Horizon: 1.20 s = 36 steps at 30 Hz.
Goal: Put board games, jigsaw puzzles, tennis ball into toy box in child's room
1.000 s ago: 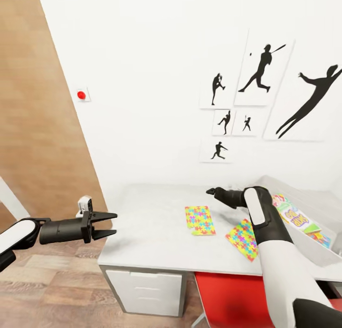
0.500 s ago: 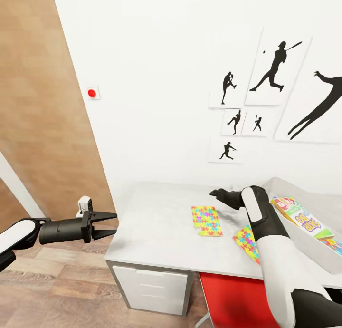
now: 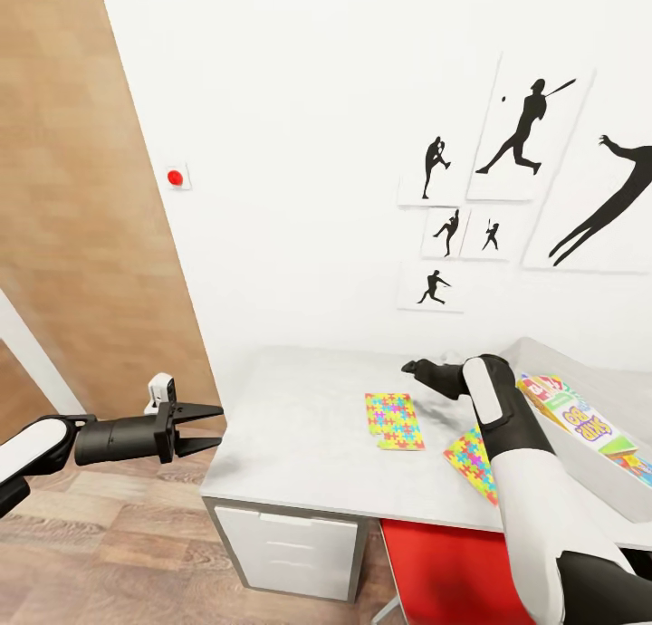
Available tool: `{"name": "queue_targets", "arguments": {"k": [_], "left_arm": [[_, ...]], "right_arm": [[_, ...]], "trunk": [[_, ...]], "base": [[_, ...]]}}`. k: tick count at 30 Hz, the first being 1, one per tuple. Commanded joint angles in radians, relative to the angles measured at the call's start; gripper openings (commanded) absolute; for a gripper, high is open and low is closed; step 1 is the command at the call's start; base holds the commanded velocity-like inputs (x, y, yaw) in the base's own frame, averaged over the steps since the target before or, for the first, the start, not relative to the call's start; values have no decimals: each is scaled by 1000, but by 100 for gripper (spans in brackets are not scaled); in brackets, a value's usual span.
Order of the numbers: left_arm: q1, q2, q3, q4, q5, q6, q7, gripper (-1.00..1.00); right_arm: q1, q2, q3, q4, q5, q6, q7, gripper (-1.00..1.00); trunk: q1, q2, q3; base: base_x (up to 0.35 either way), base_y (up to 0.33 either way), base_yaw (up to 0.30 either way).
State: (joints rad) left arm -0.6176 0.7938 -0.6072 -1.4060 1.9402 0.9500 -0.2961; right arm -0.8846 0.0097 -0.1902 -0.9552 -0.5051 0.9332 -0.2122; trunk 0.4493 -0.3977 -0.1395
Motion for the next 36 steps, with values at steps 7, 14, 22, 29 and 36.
{"name": "queue_targets", "arguments": {"k": [7,14,22,29,36], "left_arm": [[-2,6,-3,4,-8,0,-9,100],[-2,11,-3,6,-9,0,-10,100],[-2,13,-3,7,-9,0,-11,100],[-2,14,-3,7,-9,0,-12,100],[-2,14,-3,7,-9,0,-12,100]], "right_arm": [[-4,0,-4,-4,-9,-1,-13,100],[-5,0,-4,-3,-9,-1,-16,100],[-5,-1,-5,1,-8,-1,-16,100],[-5,0,-4,2,-7,-1,-18,100],[-5,0,-2,1,-7,-2,-18,100]], "trunk": [[1,-2,-2],[1,-2,-6],[1,-2,-16],[1,-2,-26],[1,-2,-36]], "base": [[0,7,-4],[41,189,-127],[154,223,-168],[43,44,-157],[167,4,-128]]}}
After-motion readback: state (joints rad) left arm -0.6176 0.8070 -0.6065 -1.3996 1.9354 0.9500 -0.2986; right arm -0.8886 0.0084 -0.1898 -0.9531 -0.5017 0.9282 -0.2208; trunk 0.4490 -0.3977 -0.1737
